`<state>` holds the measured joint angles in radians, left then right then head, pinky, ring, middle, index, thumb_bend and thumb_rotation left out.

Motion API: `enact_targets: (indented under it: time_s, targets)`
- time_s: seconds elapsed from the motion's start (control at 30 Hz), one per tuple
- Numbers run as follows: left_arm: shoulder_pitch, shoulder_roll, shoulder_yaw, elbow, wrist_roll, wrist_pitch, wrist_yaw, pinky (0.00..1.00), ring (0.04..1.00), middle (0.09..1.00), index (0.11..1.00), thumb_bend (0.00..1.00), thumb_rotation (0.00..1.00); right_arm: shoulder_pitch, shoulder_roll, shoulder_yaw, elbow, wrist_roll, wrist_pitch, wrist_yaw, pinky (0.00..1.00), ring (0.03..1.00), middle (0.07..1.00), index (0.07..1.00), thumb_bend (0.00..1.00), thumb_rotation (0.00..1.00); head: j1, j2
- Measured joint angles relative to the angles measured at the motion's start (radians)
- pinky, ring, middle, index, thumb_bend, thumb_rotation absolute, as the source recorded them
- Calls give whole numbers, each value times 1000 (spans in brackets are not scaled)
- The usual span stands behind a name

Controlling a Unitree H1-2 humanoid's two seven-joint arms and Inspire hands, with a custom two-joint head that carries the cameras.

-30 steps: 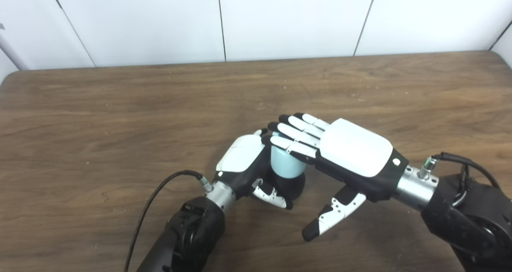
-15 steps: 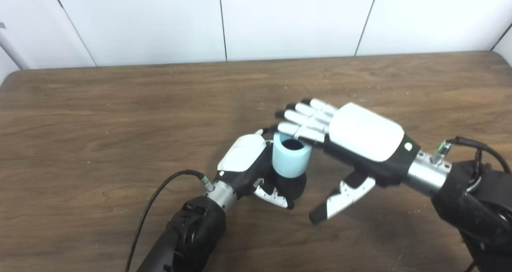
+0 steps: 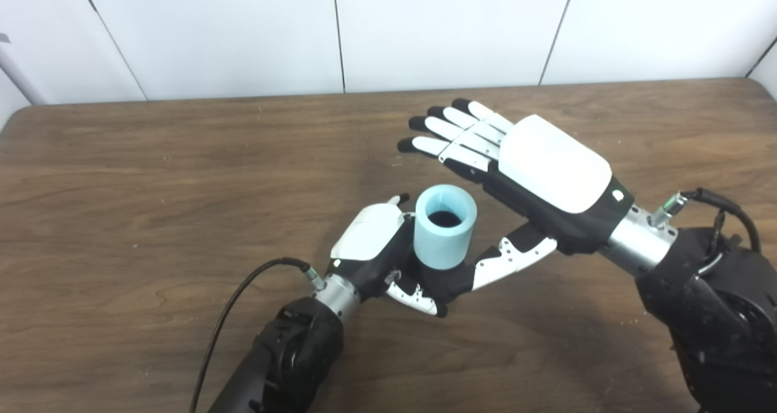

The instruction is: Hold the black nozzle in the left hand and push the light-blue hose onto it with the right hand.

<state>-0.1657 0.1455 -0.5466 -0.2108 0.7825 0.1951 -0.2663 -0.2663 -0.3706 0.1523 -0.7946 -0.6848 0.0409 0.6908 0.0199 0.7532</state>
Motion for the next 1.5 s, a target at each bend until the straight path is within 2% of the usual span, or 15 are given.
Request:
enact_targets:
  time_s: [0.13,0.2,0.23,0.27,0.33,0.37,0.4,0.47,0.57,0.63,0.73,0.9,1.3,1.5]
  targets:
    - [0,0,0,1,-3,-1,1,1000,676,497,479,523,0,1,2,-8,9,0,1,0,1000,985,965,911,582,934,2,0]
    - [0,0,1,4,-4,-6,5,1000,642,498,484,522,0,3,1,-15,24,2,3,0,1000,985,964,912,574,931,2,0]
    - [0,1,1,8,-4,-14,12,1000,646,519,482,519,0,6,1,-19,34,4,6,0,999,985,964,914,570,930,2,0]
    - [1,2,0,14,-4,-22,22,1000,676,623,490,518,23,11,0,-24,41,4,11,0,996,985,964,916,567,930,2,0]
    - [1,4,-1,20,-2,-33,36,1000,708,695,495,518,37,22,-1,-28,42,4,26,0,994,985,964,917,566,929,2,2]
    - [0,6,-3,22,4,-39,42,1000,743,746,626,685,15,25,-2,-29,42,4,29,1,993,985,964,918,565,929,-2,3]
    - [0,9,-6,22,15,-44,49,1000,766,778,684,744,10,27,-2,-29,42,4,32,3,992,985,964,919,565,929,-2,3]
    - [2,17,-23,24,63,-57,78,994,797,818,757,820,68,30,-2,-29,42,4,41,10,989,984,964,920,565,930,0,3]
    - [13,17,-32,33,120,-63,141,969,822,841,811,895,161,31,-2,-29,42,4,60,14,979,983,965,921,564,930,0,5]
    - [21,15,-28,48,131,-76,182,970,845,866,837,924,183,31,-2,-29,42,4,72,18,968,980,963,921,564,929,0,6]
    - [26,20,-19,64,131,-102,203,979,903,920,881,961,198,32,-2,-28,42,3,76,19,953,974,959,921,565,930,-2,8]
    - [27,32,-18,63,142,-133,204,1000,994,996,946,1000,200,37,-12,-29,42,4,78,22,939,968,953,921,569,930,-2,11]
    - [25,38,2,41,178,-141,168,1000,1000,1000,966,1000,225,37,-33,-31,46,13,80,22,934,963,946,920,561,926,2,14]
    - [39,50,63,1,142,-139,103,1000,1000,1000,962,1000,253,37,-41,-54,68,29,83,20,924,959,939,923,543,914,6,14]
